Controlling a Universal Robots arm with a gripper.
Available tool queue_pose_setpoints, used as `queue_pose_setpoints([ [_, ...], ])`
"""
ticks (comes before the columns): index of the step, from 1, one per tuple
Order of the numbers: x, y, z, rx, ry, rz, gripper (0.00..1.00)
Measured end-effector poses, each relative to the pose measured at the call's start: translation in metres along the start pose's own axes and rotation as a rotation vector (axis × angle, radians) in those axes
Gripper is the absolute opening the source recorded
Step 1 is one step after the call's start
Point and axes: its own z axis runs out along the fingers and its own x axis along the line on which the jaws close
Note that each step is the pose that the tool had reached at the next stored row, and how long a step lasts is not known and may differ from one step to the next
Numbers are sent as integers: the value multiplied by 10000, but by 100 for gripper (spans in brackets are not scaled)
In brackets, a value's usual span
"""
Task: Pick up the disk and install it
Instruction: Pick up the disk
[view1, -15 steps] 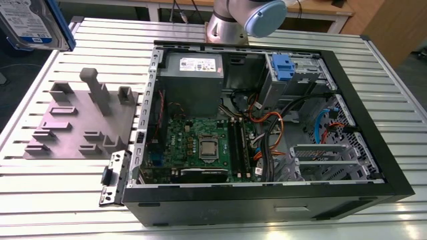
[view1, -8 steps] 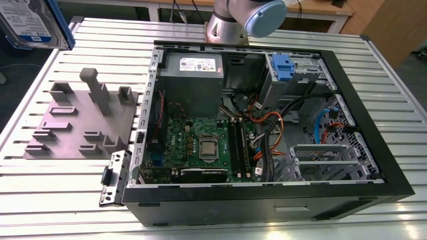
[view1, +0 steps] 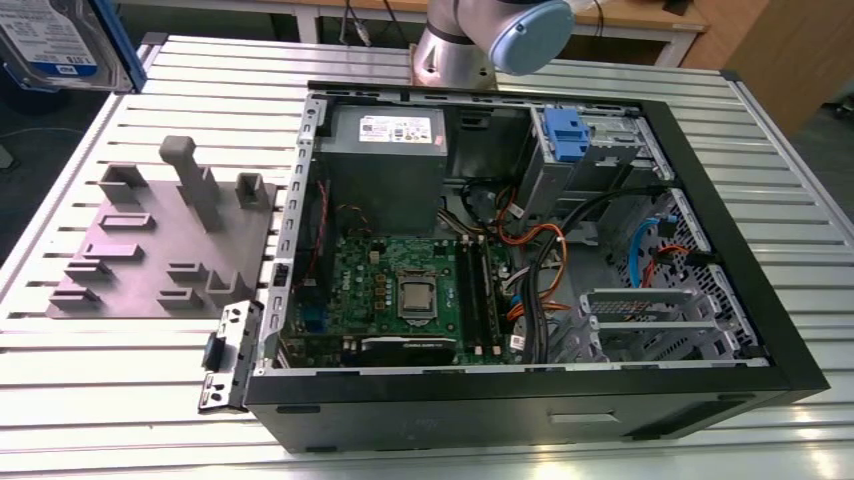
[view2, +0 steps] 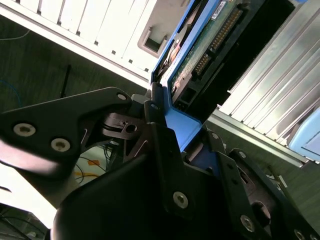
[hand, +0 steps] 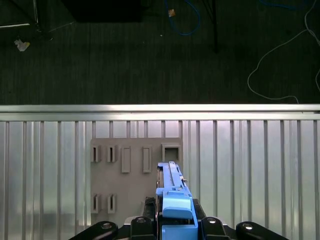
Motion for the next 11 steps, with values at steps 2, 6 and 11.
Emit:
queue_pose_setpoints([
  [2,1,-14,0,0,0,0,36],
  [6,0,-59,-1,0,0,1,36],
  [11,-1,-90,-1,-1,0,1,36],
])
